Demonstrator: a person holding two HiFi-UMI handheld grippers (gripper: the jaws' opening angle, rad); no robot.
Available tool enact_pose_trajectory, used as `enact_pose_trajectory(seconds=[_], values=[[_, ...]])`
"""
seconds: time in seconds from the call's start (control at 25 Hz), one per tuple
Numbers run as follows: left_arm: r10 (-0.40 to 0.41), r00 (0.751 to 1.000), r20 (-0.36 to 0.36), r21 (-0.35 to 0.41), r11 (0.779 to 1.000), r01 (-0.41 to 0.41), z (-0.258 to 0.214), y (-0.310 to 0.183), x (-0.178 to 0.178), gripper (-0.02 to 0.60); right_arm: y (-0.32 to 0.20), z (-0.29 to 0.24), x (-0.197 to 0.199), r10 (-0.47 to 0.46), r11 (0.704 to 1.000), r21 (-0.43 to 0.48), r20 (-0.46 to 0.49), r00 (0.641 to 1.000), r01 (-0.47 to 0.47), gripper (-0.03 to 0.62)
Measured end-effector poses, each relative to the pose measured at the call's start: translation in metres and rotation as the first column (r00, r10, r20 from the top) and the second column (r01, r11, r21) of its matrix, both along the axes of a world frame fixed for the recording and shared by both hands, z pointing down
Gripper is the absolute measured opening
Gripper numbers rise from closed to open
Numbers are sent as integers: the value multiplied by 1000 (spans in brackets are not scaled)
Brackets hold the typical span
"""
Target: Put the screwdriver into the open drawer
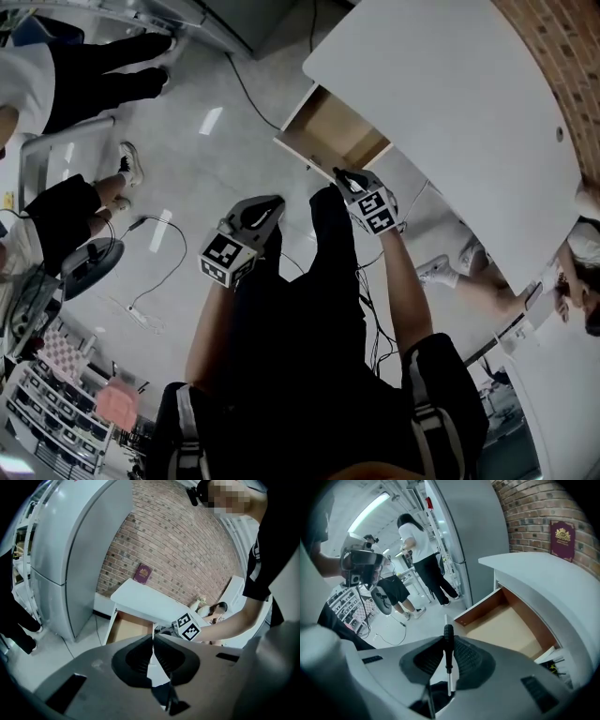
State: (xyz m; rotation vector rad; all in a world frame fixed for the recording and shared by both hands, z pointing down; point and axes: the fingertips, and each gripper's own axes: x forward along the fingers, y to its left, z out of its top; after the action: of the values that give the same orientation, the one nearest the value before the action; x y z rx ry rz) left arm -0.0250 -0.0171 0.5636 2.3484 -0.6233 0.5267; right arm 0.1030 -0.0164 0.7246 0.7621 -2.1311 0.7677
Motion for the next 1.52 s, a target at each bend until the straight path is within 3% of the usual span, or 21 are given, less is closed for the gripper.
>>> enact_pose_trajectory(seconds=[0.24,0.6,0.76,1.12,1.52], values=[[36,997,74,14,999,-37,9,9,-2,20,-10,26,-1,11,999,-49,3,1000,-11,123],[-12,998,57,-32,999,14,29,14,-8,20,-31,90,1,32,995,-96,-87,996,-40,123],[-16,996,91,-32,999,19,42,10,-22,20,-35,118,0,-4,994,-113,-132,991,-11,123],[-50,997,59,-53,997,54,55,11,-29,20,-38,172,5,-138,985,-138,-273,952,104,123],[-79,994,72,-100,991,86,84,31,-42,20,-43,232,3,-224,969,-180,-332,916,171,124]])
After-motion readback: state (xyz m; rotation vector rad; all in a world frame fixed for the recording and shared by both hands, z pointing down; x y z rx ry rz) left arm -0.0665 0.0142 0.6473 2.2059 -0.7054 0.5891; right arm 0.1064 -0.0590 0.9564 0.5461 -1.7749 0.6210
